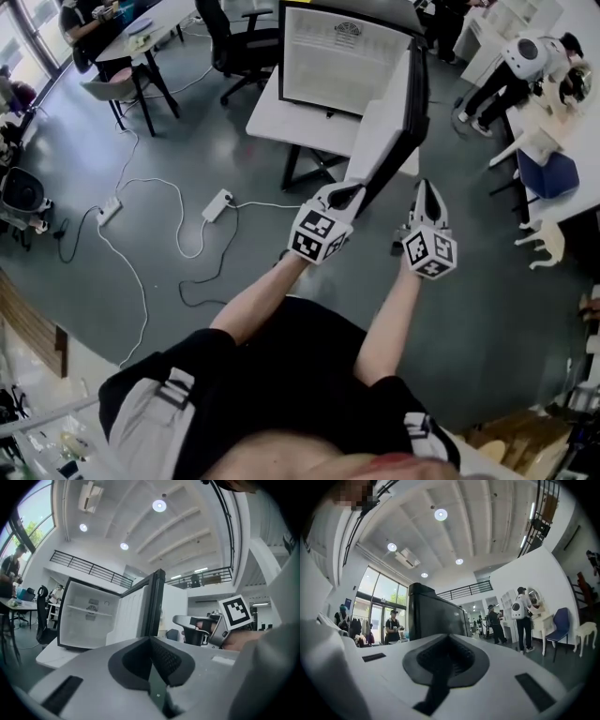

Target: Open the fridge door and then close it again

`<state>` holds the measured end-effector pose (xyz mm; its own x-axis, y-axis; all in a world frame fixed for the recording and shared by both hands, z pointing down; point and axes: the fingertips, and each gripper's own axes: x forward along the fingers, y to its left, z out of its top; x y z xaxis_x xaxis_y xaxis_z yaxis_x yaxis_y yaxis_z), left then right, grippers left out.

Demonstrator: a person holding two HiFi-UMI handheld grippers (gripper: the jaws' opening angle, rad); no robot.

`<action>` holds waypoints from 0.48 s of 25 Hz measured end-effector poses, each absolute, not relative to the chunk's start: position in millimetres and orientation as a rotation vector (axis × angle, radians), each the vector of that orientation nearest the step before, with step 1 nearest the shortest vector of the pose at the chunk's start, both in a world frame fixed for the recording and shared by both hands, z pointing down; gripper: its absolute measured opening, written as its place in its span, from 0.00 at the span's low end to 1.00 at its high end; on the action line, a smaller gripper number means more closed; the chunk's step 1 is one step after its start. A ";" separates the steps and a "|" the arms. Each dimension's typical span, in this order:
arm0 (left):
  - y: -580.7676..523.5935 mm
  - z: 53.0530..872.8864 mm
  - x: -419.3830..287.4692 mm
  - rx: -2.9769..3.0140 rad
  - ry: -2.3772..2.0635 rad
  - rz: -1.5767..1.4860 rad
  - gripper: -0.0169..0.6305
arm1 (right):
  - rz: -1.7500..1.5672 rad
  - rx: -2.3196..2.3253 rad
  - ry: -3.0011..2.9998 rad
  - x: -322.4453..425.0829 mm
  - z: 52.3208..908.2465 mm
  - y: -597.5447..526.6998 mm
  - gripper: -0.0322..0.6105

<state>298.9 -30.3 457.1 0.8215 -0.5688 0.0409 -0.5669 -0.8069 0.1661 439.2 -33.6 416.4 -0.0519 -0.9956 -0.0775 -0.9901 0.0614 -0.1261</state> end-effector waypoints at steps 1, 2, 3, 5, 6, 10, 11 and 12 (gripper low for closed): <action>-31.2 459.7 297.3 2.825 -0.907 -0.016 0.03 | -0.071 -2.063 2.179 439.8 421.1 -32.8 0.04; -31.9 463.4 296.1 2.818 -0.924 -0.012 0.03 | -0.082 -2.065 2.181 439.6 425.8 -32.4 0.04; -31.9 468.6 294.9 2.808 -0.942 -0.002 0.03 | -0.095 -2.064 2.185 439.0 430.7 -31.7 0.04; -31.7 479.7 293.4 2.784 -0.970 0.023 0.03 | -0.115 -2.063 2.199 437.5 437.3 -30.2 0.04; -31.7 483.0 293.7 2.775 -0.976 0.032 0.03 | -0.120 -2.063 2.207 437.2 438.7 -30.0 0.04; -32.2 483.4 298.8 2.785 -0.979 0.033 0.03 | -0.134 -2.065 2.229 439.7 445.3 -32.3 0.04; -33.4 482.6 299.3 2.788 -0.988 0.027 0.03 | -0.141 -2.065 2.236 439.8 447.8 -33.2 0.04; -34.9 481.6 298.9 2.789 -1.005 0.022 0.03 | -0.146 -2.063 2.245 439.1 449.2 -34.1 0.04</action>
